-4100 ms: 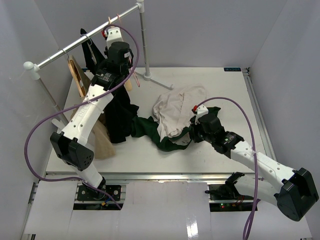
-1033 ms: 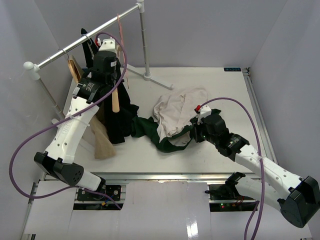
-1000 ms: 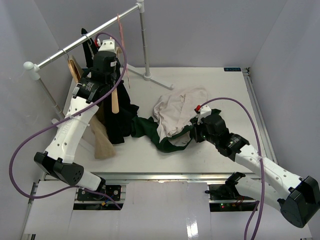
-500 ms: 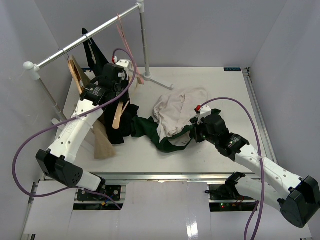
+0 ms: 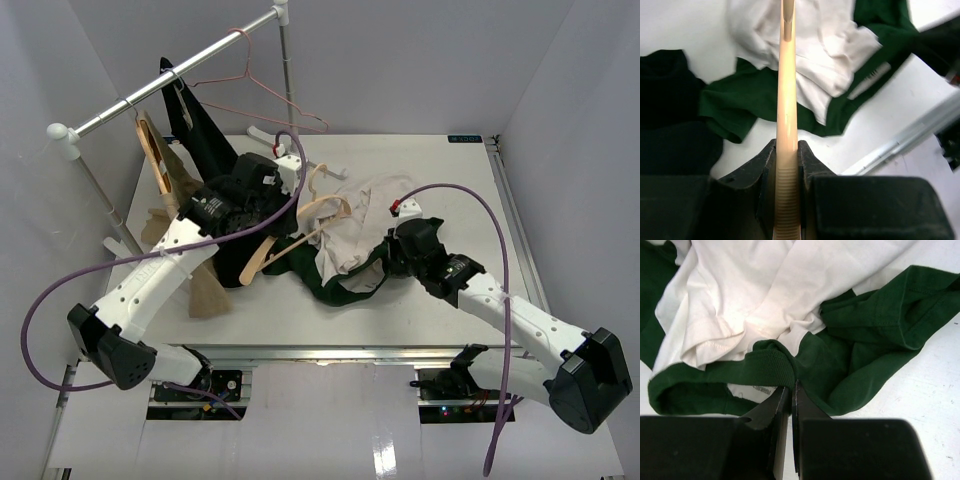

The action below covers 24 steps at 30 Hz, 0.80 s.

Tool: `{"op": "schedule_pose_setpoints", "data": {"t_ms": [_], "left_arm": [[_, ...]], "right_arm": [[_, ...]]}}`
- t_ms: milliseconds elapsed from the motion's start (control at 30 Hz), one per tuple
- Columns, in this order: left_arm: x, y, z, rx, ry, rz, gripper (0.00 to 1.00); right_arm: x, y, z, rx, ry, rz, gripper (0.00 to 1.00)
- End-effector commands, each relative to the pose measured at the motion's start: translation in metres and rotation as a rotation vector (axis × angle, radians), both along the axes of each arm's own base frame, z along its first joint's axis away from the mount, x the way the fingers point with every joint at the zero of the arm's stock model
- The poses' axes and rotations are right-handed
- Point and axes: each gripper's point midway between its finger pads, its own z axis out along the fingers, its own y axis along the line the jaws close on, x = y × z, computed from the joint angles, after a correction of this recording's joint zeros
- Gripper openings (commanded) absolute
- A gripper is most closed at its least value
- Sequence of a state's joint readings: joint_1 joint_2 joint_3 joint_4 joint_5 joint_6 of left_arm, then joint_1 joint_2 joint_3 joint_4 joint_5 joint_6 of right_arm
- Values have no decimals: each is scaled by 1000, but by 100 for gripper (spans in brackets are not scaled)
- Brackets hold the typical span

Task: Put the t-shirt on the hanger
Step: Pick up the hanger from the clothesline, then place the T-shirt on the hanger.

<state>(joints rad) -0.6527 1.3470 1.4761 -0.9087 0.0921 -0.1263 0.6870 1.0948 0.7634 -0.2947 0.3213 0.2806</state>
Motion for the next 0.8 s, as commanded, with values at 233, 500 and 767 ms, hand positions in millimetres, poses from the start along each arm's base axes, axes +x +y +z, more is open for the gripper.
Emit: {"op": "schedule_pose_setpoints", "data": {"t_ms": [233,500,767], "left_arm": [[-30,5,52,-99,-119,-85,0],[-52,16,59,-119,-122,-82,0],[-90,20,59,-214,-89,-160,0]], "right_arm": [[36,10,32,45,-32,-116,8],[53,11,30,36,-4,-144,8],[66,-1,31,63,15,-176,8]]}}
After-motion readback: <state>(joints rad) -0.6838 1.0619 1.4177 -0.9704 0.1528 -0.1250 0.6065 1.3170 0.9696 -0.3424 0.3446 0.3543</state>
